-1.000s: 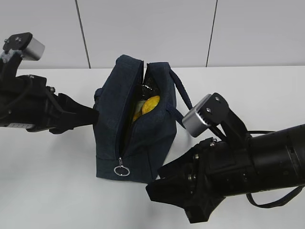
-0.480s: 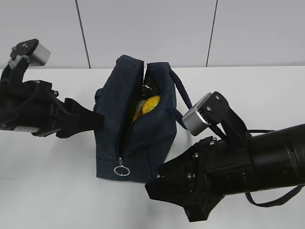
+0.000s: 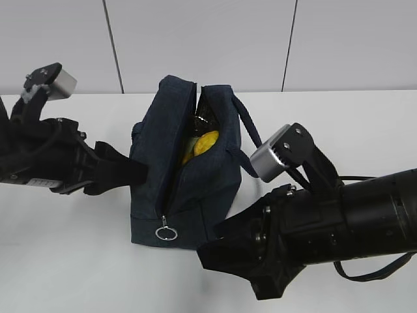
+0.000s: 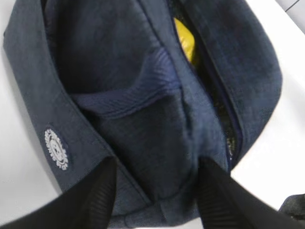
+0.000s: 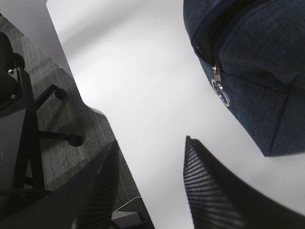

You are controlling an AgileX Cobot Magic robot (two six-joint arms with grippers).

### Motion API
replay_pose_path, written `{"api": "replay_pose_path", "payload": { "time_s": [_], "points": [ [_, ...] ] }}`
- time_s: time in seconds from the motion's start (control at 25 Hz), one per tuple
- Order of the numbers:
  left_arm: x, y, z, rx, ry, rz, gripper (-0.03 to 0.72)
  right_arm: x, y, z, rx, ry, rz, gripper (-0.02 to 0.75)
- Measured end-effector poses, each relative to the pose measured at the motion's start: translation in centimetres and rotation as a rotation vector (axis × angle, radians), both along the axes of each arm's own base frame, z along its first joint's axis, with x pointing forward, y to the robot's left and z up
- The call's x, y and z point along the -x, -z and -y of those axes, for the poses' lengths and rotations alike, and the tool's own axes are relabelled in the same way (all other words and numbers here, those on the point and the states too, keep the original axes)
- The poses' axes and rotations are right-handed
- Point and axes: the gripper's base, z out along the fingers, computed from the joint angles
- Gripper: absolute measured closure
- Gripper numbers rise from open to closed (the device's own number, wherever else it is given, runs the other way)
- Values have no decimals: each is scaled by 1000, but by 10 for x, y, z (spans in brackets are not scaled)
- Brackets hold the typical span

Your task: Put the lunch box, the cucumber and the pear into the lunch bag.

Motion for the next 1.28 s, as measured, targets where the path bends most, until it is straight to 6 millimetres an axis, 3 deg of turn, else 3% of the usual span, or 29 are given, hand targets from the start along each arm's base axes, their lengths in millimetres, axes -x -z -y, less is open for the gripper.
{"api": "replay_pose_path", "payload": {
  "time_s": [0.24,0.52,0.76,1.28],
  "points": [
    [-2,3,1,5,-1,-6,378,0,-1,0,-9,-1,4,381],
    [-1,2,2,12,13,3,567,0,-1,-1,-7,-16,24,381],
    [-2,1,3,22,12,20,666,2,-1,-1,0,-62,68,381],
    [-4,1,3,32,4,21,681,-3,28,-16,-43,-192,-42,381]
  ]
}}
